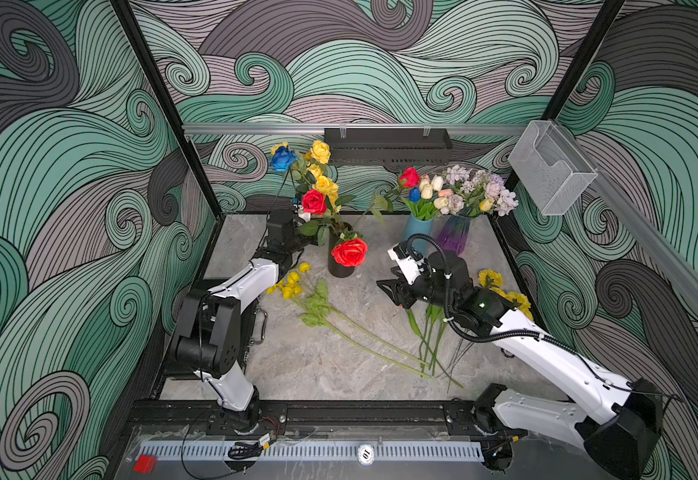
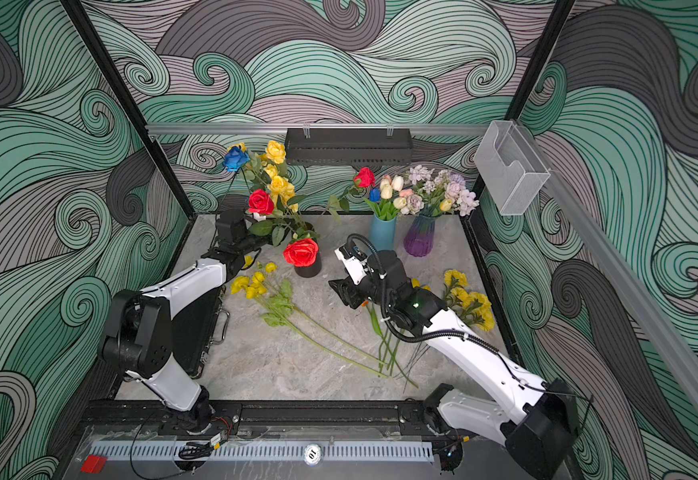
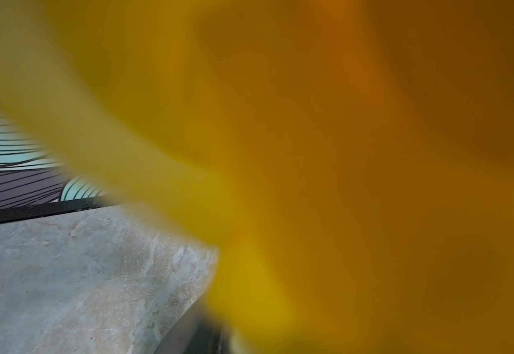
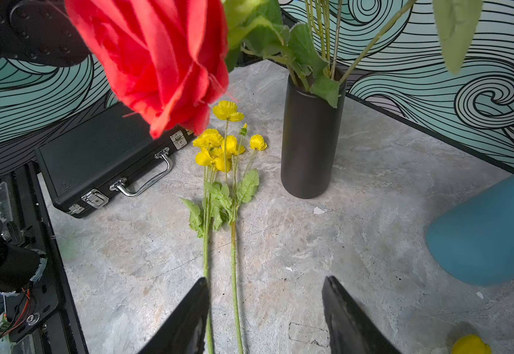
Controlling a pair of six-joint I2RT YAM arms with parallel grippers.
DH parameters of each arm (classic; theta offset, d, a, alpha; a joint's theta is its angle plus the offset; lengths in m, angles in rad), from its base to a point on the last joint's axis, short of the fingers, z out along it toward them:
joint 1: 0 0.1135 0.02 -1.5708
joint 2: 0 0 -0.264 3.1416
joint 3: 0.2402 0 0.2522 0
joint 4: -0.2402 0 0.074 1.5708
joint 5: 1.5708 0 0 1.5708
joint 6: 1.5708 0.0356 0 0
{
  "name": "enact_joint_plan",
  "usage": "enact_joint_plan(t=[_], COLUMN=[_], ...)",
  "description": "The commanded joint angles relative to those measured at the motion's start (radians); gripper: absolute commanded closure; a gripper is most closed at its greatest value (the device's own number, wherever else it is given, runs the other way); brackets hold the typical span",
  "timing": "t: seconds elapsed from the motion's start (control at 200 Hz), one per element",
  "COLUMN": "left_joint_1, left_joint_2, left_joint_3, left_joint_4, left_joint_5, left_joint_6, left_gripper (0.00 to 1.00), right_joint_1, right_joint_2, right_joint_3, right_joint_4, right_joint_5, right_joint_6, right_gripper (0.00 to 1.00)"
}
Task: Pick out yellow flowers from the vase
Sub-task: Pick up the flower from the vase.
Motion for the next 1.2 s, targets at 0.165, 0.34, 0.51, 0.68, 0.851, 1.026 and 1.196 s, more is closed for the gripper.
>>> enact_joint_plan(t=[0.165,0.34,0.51,0.68,0.851,1.026,1.196], left_joint_1=[-0.025,-0.038,-0.042,-0.046,-0.052,-0.066,-0.073], left_joint_2=[-0.013,-0.057,-0.042,-0.008,0.006,0.020,0.032], left_joint_3=[0.013,-0.057,-0.036,0.002,0.024,0.053,0.076], left_joint_4=[0.043,0.136,0.141,0.140,0.143,0.125,0.091], left_joint_5=[0.050,0.009,-0.030,-0.090,-0.156,-0.202,-0.273], left_joint_6=[0.022,-0.031,-0.041,-0.053,-0.067,-0.071,-0.095], left_gripper=[0.68,0.69,0.64,0.64,0.68,0.76,0.82], right_joint_1=[-0.008,-0.009,-0.010,-0.009,-0.010,-0.010,-0.010], right_joint_2=[-0.003,0.007,0.016,0.018,0.020,0.020,0.018], right_joint_3=[0.035,0.039,0.047,0.051,0.046,0.044,0.038], right_joint_4=[-0.001,0.005,0.005,0.003,0.004,0.007,0.010], right_joint_5=[-0.007,-0.014,-0.027,-0.030,-0.031,-0.037,-0.038], right_joint_6=[0.002,0.005,0.010,0.011,0.012,0.014,0.016], right_gripper=[0.41,0.41,0.41,0.41,0.41,0.41,0.41])
